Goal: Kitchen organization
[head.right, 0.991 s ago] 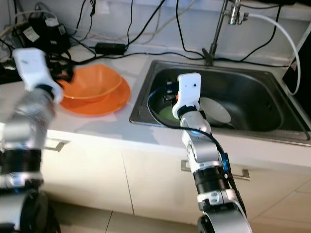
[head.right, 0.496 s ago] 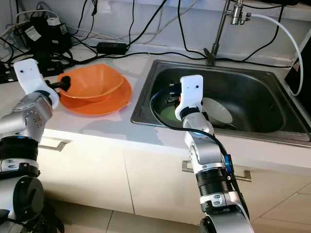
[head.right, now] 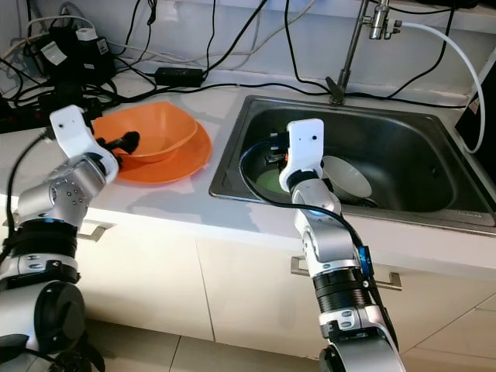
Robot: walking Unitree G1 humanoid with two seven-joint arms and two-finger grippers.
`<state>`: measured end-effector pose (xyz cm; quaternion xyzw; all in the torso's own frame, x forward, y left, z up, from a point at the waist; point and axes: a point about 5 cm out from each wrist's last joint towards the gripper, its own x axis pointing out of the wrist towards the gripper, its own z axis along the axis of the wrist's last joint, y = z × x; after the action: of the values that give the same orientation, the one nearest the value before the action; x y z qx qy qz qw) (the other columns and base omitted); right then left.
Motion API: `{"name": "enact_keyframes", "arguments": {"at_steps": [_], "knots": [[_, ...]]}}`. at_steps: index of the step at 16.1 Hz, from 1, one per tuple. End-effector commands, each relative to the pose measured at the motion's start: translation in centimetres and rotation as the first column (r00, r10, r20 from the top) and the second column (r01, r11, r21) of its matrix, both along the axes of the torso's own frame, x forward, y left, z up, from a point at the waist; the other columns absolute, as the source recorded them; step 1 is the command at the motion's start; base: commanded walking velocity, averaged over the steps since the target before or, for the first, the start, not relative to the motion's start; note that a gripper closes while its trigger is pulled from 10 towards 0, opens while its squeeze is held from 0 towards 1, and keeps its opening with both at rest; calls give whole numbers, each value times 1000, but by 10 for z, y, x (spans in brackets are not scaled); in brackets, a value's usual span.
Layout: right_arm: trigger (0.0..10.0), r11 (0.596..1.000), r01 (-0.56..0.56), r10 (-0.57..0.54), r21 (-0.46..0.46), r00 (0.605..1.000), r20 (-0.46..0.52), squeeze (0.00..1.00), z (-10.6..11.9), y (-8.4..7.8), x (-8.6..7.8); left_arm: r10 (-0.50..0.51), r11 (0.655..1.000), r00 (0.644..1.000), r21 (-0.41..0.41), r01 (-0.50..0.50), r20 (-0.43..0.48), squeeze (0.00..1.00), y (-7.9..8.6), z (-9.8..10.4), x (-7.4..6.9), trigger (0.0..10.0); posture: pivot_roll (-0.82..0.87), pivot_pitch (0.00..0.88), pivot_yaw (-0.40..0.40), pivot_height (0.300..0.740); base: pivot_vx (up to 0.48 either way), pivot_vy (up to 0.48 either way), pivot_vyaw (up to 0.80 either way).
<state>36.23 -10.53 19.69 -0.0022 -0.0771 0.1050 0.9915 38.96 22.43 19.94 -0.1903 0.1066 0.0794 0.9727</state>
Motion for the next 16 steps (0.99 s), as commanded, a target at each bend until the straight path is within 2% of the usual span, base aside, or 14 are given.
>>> {"name": "enact_keyframes", "arguments": {"at_steps": [1, 2, 6, 7, 16], "knots": [[10000, 1000, 7, -7, -9, 1000, 10, 0, 3, -1, -1, 3, 1000, 1000, -31, -2, 7, 0, -2, 6, 1, 10000, 55, 18, 7, 740, 0, 0, 0], [10000, 1000, 12, -12, -10, 1000, 9, 0, 3, -2, -1, 1, 998, 1000, -59, -1, 6, 0, -4, 6, 1, 10000, 53, 20, 7, 740, 0, 0, 0], [10000, 1000, 16, -16, -10, 1000, 10, 0, 3, -3, -1, 11, 997, 1000, -75, -11, 9, 0, -3, 7, 2, 10000, 54, 21, 6, 740, 0, 0, 0], [10000, 1000, 20, -19, -10, 1000, 10, 0, 3, -3, -1, 24, 997, 1000, -79, -23, 15, 0, -1, 8, 2, 0, 51, 20, 9, 740, 0, 0, 0], [10000, 1000, 22, -22, -9, 1000, 14, 0, 4, -3, 0, 10, 995, 1000, -100, -9, 12, 0, 1, 4, 0, 0, 50, 16, 11, 740, 0, 0, 0]]}}
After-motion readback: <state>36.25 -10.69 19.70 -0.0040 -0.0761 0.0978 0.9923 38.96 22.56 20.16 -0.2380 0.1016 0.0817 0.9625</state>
